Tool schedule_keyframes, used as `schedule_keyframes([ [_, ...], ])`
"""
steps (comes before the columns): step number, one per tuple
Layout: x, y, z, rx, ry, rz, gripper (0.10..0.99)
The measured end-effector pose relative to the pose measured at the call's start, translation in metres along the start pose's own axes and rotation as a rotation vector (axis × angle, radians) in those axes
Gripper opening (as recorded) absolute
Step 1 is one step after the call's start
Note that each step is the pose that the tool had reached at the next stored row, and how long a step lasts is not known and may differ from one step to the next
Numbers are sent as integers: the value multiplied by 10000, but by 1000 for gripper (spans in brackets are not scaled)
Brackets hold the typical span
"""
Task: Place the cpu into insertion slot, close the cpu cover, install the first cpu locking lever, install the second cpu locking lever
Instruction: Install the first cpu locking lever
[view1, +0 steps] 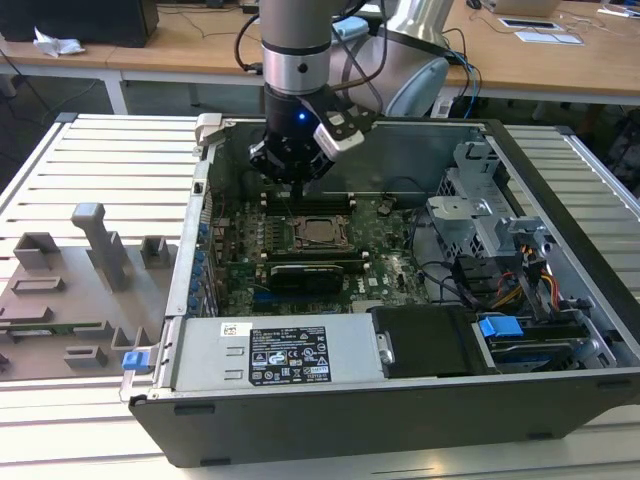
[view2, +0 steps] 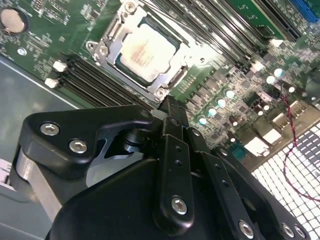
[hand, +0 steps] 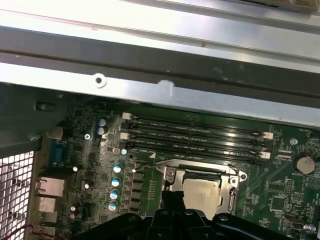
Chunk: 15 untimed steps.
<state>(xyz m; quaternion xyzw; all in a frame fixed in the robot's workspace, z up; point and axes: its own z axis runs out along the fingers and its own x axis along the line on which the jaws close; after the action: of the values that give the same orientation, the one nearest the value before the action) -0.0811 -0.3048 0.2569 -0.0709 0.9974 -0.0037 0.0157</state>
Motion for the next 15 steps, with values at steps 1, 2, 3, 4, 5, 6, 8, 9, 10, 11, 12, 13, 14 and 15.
schedule_keyframes([
  [1,19,3,-1,0,0,-1,106],
  [2,32,5,-1,0,0,-1,106],
  [3,49,7,-1,-1,0,-1,106],
  [4,60,9,-1,0,-1,-1,106],
  [5,75,11,-2,0,0,0,106],
  [6,85,12,-2,0,0,0,106],
  [8,110,16,-3,0,0,0,106],
  [9,129,19,-4,0,0,-1,106],
  [10,150,21,-4,0,0,-1,106],
  [11,170,27,-4,-1,-2,-1,106],
  [12,185,35,-4,1,0,0,106],
  [13,194,43,-5,1,1,-1,106],
  [14,209,61,-4,0,0,0,106],
  [15,231,80,-4,1,1,-2,106],
])
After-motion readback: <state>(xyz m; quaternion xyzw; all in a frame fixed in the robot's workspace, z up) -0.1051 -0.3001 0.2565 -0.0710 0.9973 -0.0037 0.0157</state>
